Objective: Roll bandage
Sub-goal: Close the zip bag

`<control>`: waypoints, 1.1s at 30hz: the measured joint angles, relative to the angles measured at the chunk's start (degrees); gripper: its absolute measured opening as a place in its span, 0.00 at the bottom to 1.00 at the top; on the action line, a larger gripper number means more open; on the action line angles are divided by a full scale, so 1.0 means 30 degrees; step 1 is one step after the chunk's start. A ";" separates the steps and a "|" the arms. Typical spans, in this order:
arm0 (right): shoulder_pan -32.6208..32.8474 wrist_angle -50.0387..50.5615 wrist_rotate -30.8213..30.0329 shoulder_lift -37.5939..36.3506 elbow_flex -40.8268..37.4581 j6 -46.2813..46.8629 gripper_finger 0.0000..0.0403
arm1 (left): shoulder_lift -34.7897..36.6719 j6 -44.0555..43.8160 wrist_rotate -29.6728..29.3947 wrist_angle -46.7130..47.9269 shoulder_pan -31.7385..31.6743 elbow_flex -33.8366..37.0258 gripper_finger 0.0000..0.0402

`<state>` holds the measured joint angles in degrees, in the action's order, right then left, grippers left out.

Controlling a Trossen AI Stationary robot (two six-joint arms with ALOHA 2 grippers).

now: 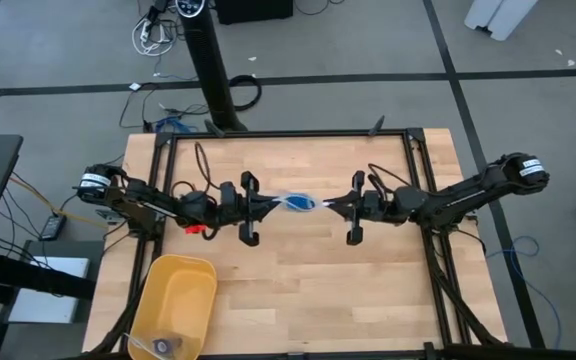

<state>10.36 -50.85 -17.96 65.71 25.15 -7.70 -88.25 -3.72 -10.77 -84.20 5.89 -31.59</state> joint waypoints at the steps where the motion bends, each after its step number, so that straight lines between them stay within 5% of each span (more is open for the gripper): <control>1: -0.0005 0.0073 -0.0031 -0.0313 0.0000 -0.0045 0.03 | 0.0000 0.0195 0.0000 0.0487 0.0000 0.0000 0.01; 12: 0.0002 0.5954 -0.0314 -0.4224 0.0007 0.0042 0.01 | 0.0058 0.0456 -0.0111 0.5977 -0.0328 0.0000 0.01; 22: -0.0005 0.7573 -0.0362 -0.4362 0.0007 0.0545 0.00 | 0.0659 0.1226 -0.1161 0.7230 -0.0335 -0.0007 0.04; 30: -0.0005 0.7694 -0.0360 -0.4333 0.0007 0.0478 0.00 | 0.4808 0.3763 -0.5667 1.6967 -0.0343 -0.0534 0.21; 33: -0.0005 0.7819 -0.0355 -0.4282 0.0026 0.0446 0.00 | 0.6235 0.3752 -0.5777 1.8560 -0.0342 -0.1021 0.29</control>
<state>10.35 -27.39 -19.03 52.86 25.22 -6.36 -69.54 7.54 -28.10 -28.52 4.86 -34.66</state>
